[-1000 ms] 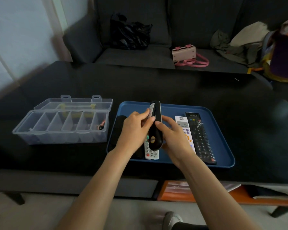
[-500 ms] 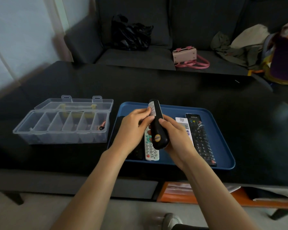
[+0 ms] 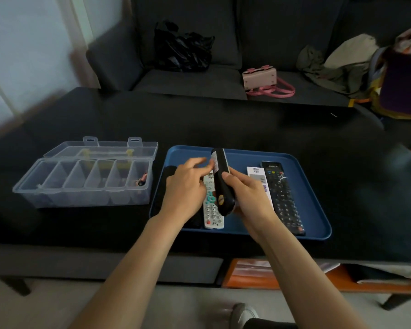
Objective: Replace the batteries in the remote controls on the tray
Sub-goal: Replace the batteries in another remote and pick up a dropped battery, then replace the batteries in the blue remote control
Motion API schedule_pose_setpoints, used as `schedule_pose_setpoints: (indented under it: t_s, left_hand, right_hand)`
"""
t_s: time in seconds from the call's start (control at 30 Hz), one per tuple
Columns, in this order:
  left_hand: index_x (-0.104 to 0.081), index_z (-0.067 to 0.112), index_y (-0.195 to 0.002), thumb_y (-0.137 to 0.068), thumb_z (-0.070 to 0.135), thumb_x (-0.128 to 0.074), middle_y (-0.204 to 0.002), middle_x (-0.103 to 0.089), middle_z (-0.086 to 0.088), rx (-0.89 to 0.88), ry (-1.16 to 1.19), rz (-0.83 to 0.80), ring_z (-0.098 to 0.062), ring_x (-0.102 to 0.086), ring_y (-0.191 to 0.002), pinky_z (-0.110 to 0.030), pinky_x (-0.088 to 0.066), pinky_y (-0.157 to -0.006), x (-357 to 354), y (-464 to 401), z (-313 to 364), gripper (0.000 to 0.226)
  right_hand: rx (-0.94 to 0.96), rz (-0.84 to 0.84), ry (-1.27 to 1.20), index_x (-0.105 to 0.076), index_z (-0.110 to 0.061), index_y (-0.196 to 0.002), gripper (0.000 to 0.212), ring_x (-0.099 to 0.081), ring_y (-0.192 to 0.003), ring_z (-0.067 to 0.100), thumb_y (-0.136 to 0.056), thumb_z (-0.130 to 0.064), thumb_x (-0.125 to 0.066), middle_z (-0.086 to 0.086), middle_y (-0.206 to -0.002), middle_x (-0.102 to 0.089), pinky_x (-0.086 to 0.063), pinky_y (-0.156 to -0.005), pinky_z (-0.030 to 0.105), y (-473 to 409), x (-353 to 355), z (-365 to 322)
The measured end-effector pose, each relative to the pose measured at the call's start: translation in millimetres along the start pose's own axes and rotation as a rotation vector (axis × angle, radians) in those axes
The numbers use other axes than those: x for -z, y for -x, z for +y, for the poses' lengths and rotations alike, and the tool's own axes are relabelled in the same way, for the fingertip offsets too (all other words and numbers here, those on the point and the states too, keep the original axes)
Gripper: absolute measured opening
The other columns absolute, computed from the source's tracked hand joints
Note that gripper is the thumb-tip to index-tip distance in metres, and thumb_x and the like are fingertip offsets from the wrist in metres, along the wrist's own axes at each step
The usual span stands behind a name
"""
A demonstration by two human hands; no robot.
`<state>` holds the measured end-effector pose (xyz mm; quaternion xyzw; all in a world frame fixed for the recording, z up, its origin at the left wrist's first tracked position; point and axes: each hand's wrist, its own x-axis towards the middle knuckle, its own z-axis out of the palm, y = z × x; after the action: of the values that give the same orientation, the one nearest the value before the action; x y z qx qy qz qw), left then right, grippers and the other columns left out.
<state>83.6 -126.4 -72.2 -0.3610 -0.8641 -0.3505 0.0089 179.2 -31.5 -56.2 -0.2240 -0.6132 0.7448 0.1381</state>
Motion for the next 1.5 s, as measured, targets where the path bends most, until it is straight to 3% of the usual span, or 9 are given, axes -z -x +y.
schedule_pose_setpoints:
  t_s: [0.13, 0.27, 0.4, 0.63, 0.83, 1.03, 1.23, 1.37, 1.5]
  left_hand:
    - [-0.043, 0.03, -0.137, -0.088, -0.004, -0.041, -0.146, -0.035, 0.002, 0.018, -0.063, -0.054, -0.018, -0.029, -0.135, -0.044, -0.028, -0.11, -2.9, -1.7, 0.5, 0.06]
    - [-0.045, 0.021, -0.137, -0.086, -0.004, -0.042, -0.142, -0.042, 0.0, 0.061, -0.112, -0.082, -0.019, -0.035, -0.131, -0.041, -0.032, -0.107, -8.3, -3.0, -4.9, 0.056]
    - [-0.042, 0.021, -0.138, -0.093, 0.008, -0.044, -0.147, -0.038, 0.001, -0.04, -0.33, -0.216, -0.02, -0.034, -0.132, -0.04, -0.033, -0.104, -10.6, -3.2, -5.3, 0.048]
    - [-0.032, 0.024, -0.143, -0.096, 0.012, -0.04, -0.153, -0.026, 0.003, -0.116, -0.486, -0.369, -0.015, -0.015, -0.142, -0.042, -0.012, -0.115, -11.1, 1.9, -8.5, 0.049]
    - [-0.036, 0.023, -0.142, -0.095, 0.005, -0.038, -0.152, -0.029, 0.002, -0.12, -0.42, -0.381, -0.015, -0.02, -0.141, -0.041, -0.017, -0.116, -8.2, 0.4, -11.0, 0.05]
    - [-0.047, 0.019, -0.135, -0.092, -0.003, -0.034, -0.146, -0.04, 0.0, -0.075, -0.275, -0.349, -0.017, -0.031, -0.136, -0.036, -0.025, -0.112, -1.6, 4.2, -15.3, 0.05]
    - [-0.044, 0.02, -0.138, -0.092, -0.002, -0.035, -0.141, -0.046, -0.007, 0.015, -0.146, -0.37, -0.022, -0.047, -0.125, -0.038, -0.039, -0.103, 8.0, 10.6, -22.0, 0.052]
    - [-0.041, 0.013, -0.139, -0.089, -0.007, -0.039, -0.146, -0.039, -0.007, -0.009, -0.142, -0.242, -0.02, -0.036, -0.134, -0.031, -0.027, -0.111, 11.2, 10.9, -23.9, 0.053]
    - [-0.038, 0.013, -0.14, -0.089, -0.007, -0.041, -0.146, -0.038, -0.009, 0.042, -0.169, -0.285, -0.022, -0.037, -0.133, -0.036, -0.032, -0.11, 14.3, 8.6, -29.6, 0.056]
  right_hand:
    - [0.023, 0.151, 0.084, -0.067, -0.017, -0.11, 0.02, -0.066, -0.068, 0.006, -0.095, -0.022, -0.054, 0.0, -0.084, -0.071, -0.05, -0.056, 0.019, -2.9, 4.3, -2.5]
    - [0.1, 0.301, 0.645, -0.048, -0.024, -0.136, 0.042, -0.059, -0.076, 0.007, -0.095, -0.03, -0.053, -0.002, -0.092, -0.066, -0.051, -0.065, 0.021, -3.6, 17.8, 1.5]
    - [0.168, 0.31, 1.17, -0.045, -0.02, -0.139, 0.046, -0.055, -0.106, 0.026, -0.095, -0.032, -0.048, 0.01, -0.128, -0.049, -0.047, -0.082, 0.038, -3.8, 17.3, 9.5]
    - [0.158, 0.221, 1.58, -0.043, -0.012, -0.135, 0.042, -0.037, -0.123, 0.028, -0.094, -0.021, -0.045, 0.01, -0.131, -0.042, -0.04, -0.076, 0.034, -13.7, 6.9, 20.8]
    - [0.132, 0.163, 1.645, -0.035, -0.009, -0.14, 0.045, -0.037, -0.123, 0.027, -0.097, -0.021, -0.043, 0.01, -0.135, -0.038, -0.033, -0.073, 0.032, -16.4, 2.5, 25.0]
    - [0.075, 0.138, 1.704, -0.03, -0.008, -0.143, 0.047, -0.034, -0.128, 0.027, -0.099, -0.021, -0.037, 0.011, -0.141, -0.036, -0.036, -0.096, 0.039, -8.2, 7.3, 22.8]
    - [0.181, 0.089, 1.452, -0.045, -0.009, -0.132, 0.037, -0.036, -0.128, 0.029, -0.097, -0.023, -0.044, 0.014, -0.14, -0.035, -0.038, -0.097, 0.036, -10.6, -8.9, 13.8]
    - [-0.048, -0.016, 1.357, -0.039, -0.012, -0.136, 0.048, -0.044, -0.123, 0.035, -0.095, -0.033, -0.052, 0.017, -0.136, -0.039, -0.043, -0.094, 0.043, -23.9, -28.5, 11.2]
    - [-0.178, -0.014, 1.407, -0.034, -0.01, -0.139, 0.056, -0.039, -0.126, 0.039, -0.093, -0.032, -0.058, 0.02, -0.138, -0.035, -0.041, -0.097, 0.045, -33.5, -38.4, 11.3]
